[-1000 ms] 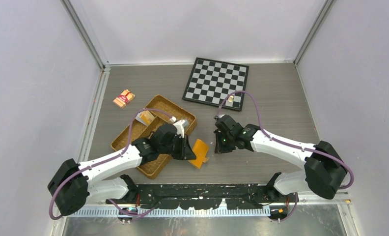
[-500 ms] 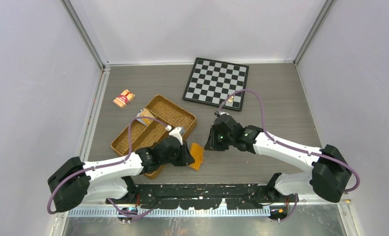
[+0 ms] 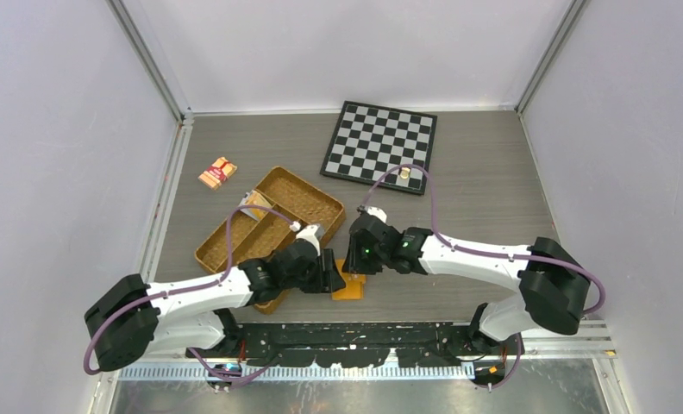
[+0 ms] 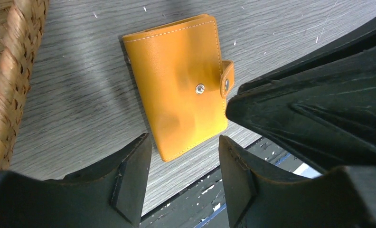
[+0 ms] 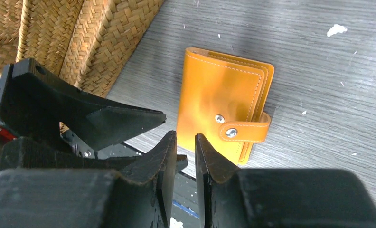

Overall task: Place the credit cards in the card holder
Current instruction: Place the card holder at the center of the board, then move the card holder to the center of the board.

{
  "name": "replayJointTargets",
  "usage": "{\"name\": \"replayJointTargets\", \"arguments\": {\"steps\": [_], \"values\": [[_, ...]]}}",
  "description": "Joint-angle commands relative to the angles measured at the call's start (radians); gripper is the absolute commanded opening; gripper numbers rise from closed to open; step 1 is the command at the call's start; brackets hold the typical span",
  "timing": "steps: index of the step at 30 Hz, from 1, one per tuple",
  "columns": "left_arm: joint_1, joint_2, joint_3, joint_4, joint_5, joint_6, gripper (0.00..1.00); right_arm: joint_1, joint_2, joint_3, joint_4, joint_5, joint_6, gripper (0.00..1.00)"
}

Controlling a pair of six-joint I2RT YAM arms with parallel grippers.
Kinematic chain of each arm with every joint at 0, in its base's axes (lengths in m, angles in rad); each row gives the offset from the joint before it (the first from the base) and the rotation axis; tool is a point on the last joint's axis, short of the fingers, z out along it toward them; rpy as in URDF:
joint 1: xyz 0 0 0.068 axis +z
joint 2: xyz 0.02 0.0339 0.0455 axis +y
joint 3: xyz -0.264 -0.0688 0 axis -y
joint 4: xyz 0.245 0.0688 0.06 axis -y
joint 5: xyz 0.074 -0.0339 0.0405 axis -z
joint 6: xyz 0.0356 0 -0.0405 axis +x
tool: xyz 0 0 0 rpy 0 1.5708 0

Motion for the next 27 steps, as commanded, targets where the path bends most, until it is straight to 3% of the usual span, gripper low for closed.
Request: {"name": "replayJointTargets", "arguments": {"steps": [1, 7, 19, 27], "values": [[-0.005, -0.029, 0.007, -0.005, -0.033, 0.014, 0.55, 0.037, 0.035, 0.086, -0.036, 0.117, 0.011, 0.27], [-0.005, -0.016, -0.002, 0.034, -0.034, 0.019, 0.49, 0.06, 0.111, 0.142, -0.106, 0.163, 0.015, 0.3], [-0.007, 0.05, -0.016, 0.119, -0.073, 0.037, 0.48, 0.073, 0.207, 0.197, -0.171, 0.176, 0.013, 0.36], [-0.023, 0.118, 0.004, 0.127, -0.105, 0.06, 0.4, 0.073, 0.211, 0.211, -0.267, 0.241, 0.008, 0.38]]}}
